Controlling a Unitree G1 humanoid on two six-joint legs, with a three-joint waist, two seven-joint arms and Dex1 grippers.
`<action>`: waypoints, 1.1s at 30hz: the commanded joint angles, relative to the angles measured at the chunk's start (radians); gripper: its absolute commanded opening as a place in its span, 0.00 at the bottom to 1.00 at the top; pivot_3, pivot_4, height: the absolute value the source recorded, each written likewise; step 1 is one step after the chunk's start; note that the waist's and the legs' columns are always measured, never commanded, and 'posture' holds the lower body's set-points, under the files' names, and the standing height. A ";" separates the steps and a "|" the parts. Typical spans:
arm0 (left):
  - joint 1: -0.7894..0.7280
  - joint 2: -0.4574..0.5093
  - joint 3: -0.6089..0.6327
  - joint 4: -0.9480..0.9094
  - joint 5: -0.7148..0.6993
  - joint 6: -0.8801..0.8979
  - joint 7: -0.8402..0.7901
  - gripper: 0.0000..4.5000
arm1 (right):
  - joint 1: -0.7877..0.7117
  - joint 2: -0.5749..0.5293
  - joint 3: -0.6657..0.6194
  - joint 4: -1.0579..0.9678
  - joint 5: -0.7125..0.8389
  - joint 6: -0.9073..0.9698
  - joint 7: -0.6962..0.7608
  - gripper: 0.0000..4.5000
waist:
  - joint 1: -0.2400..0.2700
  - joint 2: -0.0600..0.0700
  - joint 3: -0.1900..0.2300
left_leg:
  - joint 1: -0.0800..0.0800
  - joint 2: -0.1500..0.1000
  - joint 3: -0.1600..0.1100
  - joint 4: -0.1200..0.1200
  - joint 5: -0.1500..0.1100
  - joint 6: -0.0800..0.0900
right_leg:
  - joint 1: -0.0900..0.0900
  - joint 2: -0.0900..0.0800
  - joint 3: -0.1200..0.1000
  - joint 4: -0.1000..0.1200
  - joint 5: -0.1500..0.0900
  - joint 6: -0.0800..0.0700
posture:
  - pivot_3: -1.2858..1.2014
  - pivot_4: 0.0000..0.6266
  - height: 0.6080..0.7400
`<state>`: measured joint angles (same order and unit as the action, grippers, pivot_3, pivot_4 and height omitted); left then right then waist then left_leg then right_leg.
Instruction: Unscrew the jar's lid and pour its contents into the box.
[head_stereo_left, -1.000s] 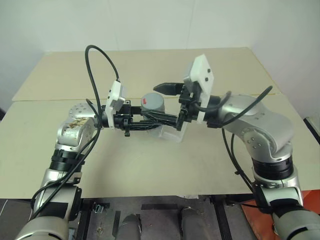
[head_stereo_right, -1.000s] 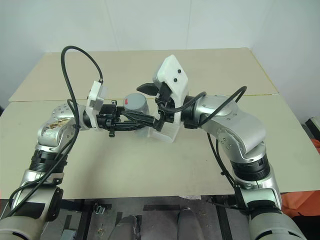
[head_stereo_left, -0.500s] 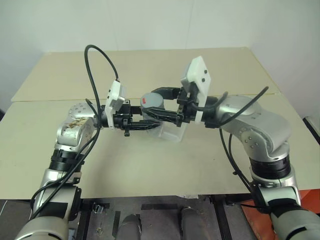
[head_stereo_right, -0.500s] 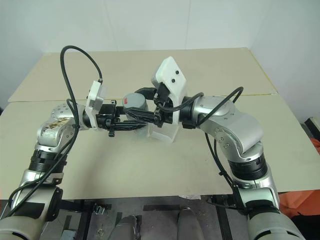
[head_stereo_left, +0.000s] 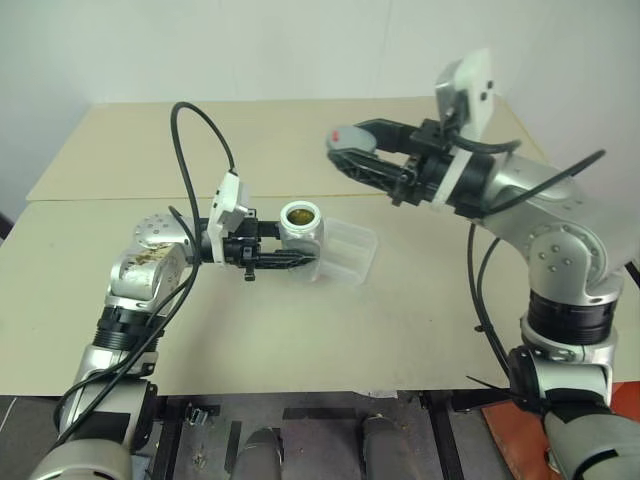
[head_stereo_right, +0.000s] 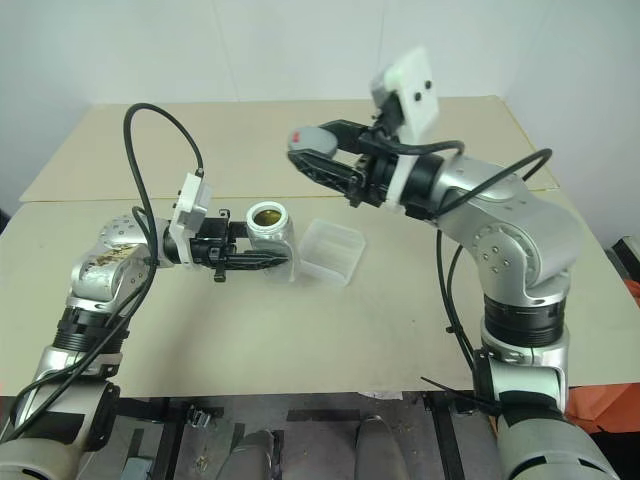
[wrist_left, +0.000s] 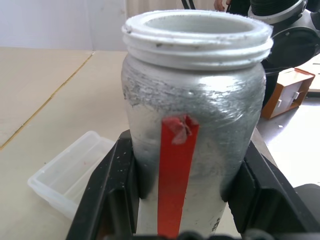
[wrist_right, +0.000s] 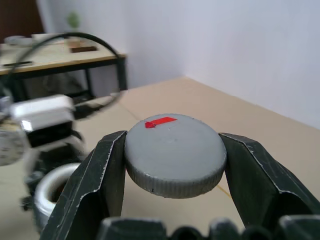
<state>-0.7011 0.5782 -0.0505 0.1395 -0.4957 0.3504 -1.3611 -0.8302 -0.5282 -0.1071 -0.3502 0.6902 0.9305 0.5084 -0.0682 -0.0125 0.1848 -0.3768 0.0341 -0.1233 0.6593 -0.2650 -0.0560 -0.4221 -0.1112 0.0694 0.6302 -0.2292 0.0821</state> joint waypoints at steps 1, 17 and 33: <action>0.000 0.014 0.047 -0.045 -0.024 0.009 0.026 0.43 | 0.102 -0.045 -0.050 -0.054 -0.076 -0.053 -0.055 0.61 | 0.000 0.000 0.000 | 0.000 0.000 0.000 0.000 0.000 0.000 | 0.000 0.000 0.000 0.000 0.000 0.000 | 0.52 0.24 1.00; 0.031 -0.007 0.104 -0.083 -0.022 0.002 0.212 0.43 | 0.497 0.094 0.097 -0.016 -0.437 -0.063 -0.356 0.69 | -0.001 0.000 0.000 | 0.001 0.000 0.001 0.000 0.000 0.000 | 0.000 0.000 0.001 0.000 0.000 0.000 | 0.52 0.24 1.00; -0.101 -0.132 -0.040 0.229 0.537 -0.497 0.801 0.43 | 0.420 -0.188 -0.149 -0.252 -0.039 0.233 0.047 0.99 | 0.011 -0.001 0.000 | 0.002 -0.001 0.000 0.000 0.000 0.000 | 0.002 0.000 0.001 -0.002 0.000 0.000 | 0.52 0.24 1.00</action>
<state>-0.7724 0.4402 -0.0649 0.3190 -0.0700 -0.0183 -0.6640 -0.3975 -0.7159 -0.2207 -0.5612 0.5769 1.1267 0.5129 -0.0570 -0.0130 0.1847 -0.3747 0.0335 -0.1230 0.6592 -0.2653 -0.0556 -0.4195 -0.1112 0.0699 0.6280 -0.2289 0.0822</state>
